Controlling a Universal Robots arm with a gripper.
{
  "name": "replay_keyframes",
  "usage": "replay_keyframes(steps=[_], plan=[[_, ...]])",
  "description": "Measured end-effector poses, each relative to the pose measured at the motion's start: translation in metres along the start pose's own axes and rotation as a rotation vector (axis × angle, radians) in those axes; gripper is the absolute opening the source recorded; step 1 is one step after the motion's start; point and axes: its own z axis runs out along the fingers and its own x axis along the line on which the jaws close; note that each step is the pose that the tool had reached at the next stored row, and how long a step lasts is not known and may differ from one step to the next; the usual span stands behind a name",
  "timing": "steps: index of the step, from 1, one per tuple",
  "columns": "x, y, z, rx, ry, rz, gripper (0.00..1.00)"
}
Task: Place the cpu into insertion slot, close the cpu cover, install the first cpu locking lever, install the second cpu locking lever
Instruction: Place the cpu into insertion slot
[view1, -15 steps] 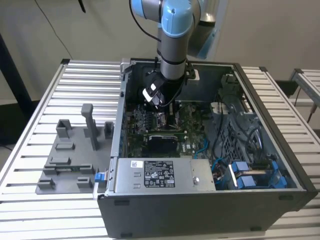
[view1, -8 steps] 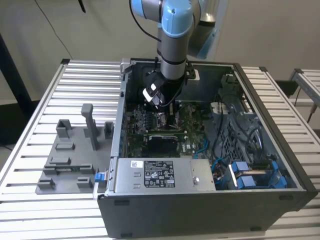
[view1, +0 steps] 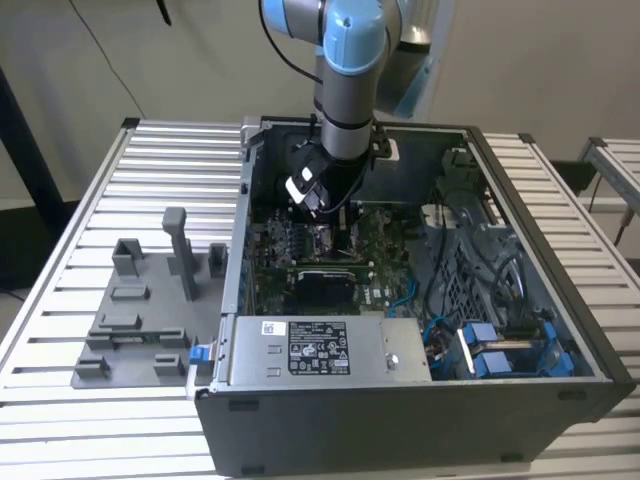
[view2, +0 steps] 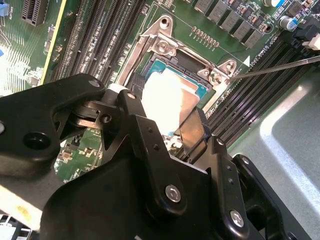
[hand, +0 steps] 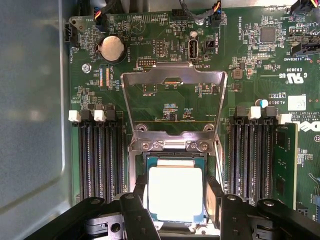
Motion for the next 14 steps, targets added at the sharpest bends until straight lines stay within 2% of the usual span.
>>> replay_keyframes(steps=[3,4,5,6,8,14], plan=[[0.0001,0.0001,0.0001,-0.0003,0.0005,0.0,0.55],[0.0004,0.0002,0.0006,-0.001,0.0025,0.0,0.55],[0.0004,0.0003,0.0007,-0.0009,0.0021,0.0,0.56],[0.0003,0.0002,0.0005,-0.0006,0.0012,0.0,0.62],[0.0,0.0002,-0.0001,0.0,0.0,0.0,0.62],[0.0009,0.0004,-0.0099,0.0,0.0001,0.0,0.62]])
